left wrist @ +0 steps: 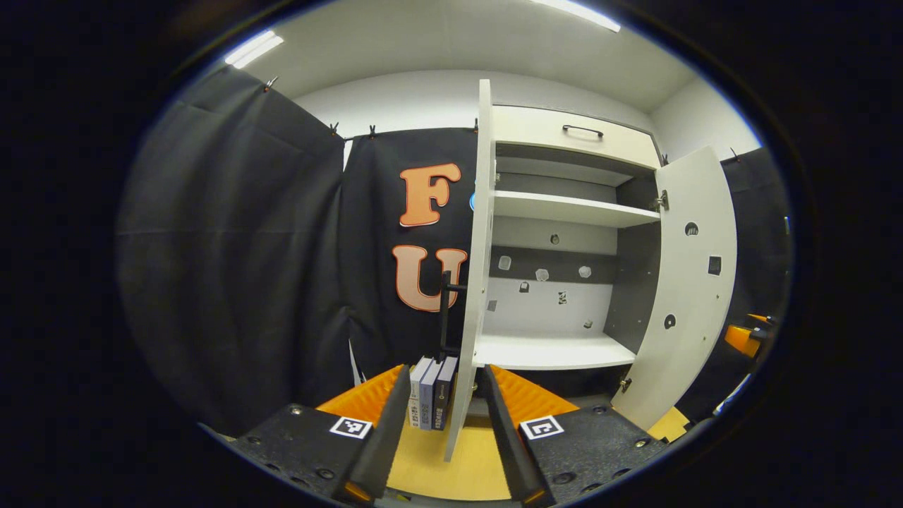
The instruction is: Open the right door of the double-door shoe cabinet with the right hand, and open the left door with the left hand.
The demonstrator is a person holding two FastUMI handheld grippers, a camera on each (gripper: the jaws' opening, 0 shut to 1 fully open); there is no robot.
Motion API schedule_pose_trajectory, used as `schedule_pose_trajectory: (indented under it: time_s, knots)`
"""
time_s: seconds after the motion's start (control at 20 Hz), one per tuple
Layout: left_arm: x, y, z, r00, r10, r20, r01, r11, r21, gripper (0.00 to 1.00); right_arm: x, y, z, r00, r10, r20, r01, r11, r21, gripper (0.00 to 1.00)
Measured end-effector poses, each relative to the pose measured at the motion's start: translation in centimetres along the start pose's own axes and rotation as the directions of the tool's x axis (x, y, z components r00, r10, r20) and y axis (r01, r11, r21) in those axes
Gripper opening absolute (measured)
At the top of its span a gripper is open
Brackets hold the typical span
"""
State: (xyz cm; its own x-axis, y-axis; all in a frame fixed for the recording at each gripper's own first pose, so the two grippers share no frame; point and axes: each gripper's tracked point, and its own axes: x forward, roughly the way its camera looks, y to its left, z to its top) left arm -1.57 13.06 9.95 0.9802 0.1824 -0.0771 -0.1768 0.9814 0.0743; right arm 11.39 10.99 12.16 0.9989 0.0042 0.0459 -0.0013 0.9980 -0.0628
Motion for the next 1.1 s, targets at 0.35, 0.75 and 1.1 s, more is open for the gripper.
schedule_pose_trajectory:
  time_s: [0.35,0.75,1.1]
  knots:
    - [-0.6,-1.7,1.5,0.999,-0.025,0.045,0.024,1.000,0.016,0.92,-0.5,-0.5,0.2,1.000,-0.011,0.009,0.011,1.000,0.013,0.89]
    - [-0.3,-2.5,2.1,0.998,-0.026,0.062,0.024,0.999,0.021,0.95,-0.4,-0.8,0.4,1.000,-0.016,0.017,0.015,1.000,0.015,0.98]
    - [-0.7,-3.4,2.9,0.995,-0.033,0.090,0.032,0.999,0.019,0.95,-0.9,-1.1,0.6,1.000,-0.012,0.028,0.011,1.000,0.017,0.98]
